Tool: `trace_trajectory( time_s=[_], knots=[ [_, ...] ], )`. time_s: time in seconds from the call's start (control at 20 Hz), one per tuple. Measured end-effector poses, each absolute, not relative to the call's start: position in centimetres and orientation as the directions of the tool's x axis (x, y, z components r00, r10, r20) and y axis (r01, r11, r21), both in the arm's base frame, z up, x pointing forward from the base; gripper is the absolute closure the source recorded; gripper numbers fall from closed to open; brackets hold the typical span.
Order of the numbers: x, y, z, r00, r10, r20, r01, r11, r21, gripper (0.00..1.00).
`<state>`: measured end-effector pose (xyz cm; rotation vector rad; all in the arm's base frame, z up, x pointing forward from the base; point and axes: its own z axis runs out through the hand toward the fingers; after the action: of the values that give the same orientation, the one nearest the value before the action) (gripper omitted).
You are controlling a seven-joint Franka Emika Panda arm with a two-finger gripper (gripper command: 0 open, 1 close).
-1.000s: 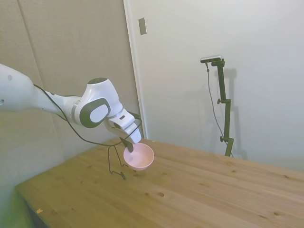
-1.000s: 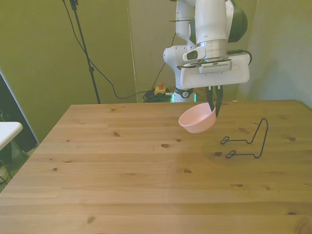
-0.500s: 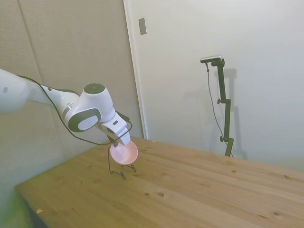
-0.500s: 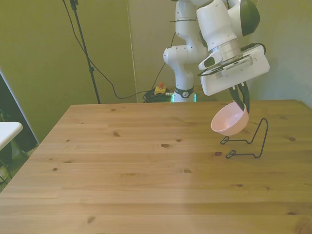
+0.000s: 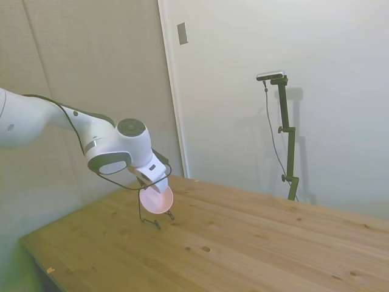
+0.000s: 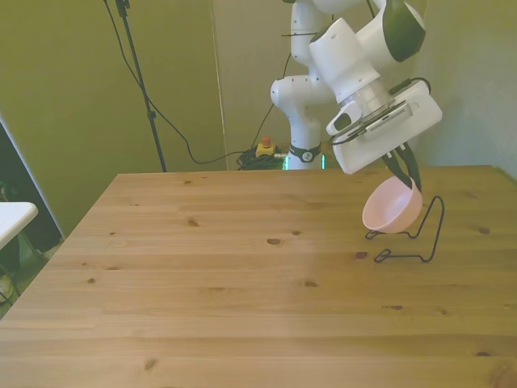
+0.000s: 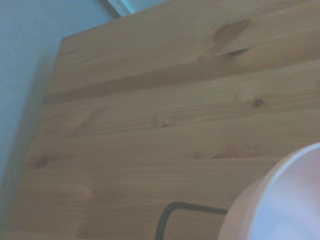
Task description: Load the bowl
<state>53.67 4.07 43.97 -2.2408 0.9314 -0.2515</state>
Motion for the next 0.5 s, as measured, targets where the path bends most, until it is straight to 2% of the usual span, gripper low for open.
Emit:
trace_trajectory(
  time_s=[0.5],
  knots=[
    [55.1, 4.2, 41.9, 0.793, -0.595, -0.132, -0.477, -0.473, -0.74, 1.0]
  ],
)
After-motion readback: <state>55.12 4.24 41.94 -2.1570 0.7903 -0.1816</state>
